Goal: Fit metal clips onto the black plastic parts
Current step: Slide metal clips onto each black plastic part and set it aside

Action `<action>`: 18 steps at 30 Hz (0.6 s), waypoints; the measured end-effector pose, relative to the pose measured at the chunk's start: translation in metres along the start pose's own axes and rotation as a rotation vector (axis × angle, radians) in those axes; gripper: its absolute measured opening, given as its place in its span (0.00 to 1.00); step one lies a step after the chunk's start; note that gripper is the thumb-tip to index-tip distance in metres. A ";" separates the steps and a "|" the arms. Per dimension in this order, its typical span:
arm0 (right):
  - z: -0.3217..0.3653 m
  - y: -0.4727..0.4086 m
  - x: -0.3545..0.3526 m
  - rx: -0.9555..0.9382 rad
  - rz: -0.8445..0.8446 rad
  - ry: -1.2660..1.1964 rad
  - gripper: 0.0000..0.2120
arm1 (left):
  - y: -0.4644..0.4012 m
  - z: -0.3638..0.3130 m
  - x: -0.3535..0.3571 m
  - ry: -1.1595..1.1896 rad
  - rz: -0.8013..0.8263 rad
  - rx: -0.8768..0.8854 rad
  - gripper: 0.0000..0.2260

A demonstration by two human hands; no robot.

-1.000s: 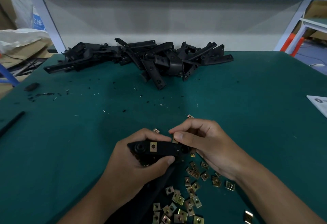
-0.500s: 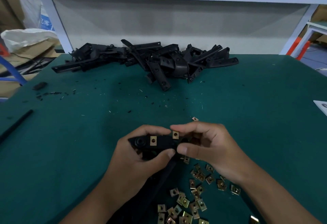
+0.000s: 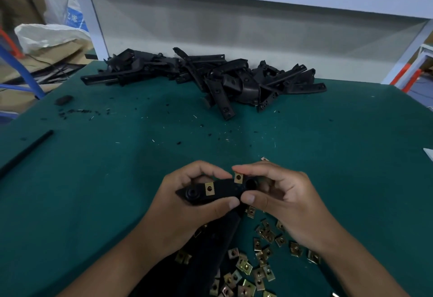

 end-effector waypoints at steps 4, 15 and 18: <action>-0.002 0.002 0.000 0.075 -0.004 -0.088 0.20 | -0.002 -0.003 -0.001 -0.007 0.018 -0.006 0.12; -0.012 -0.001 -0.005 0.227 -0.058 -0.119 0.11 | -0.002 -0.005 0.003 -0.123 0.135 0.020 0.13; -0.010 0.000 -0.004 0.244 -0.019 -0.117 0.10 | -0.001 -0.004 0.004 -0.158 0.166 0.005 0.12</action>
Point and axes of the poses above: each hand's wrist, its own y-axis away from the middle knuckle, its own x-axis out of the palm, z = x × y, the point moved 6 cm from there along -y, towards the middle knuckle, and after that the axes turned 14 degrees about -z, right-handed, at the moved point
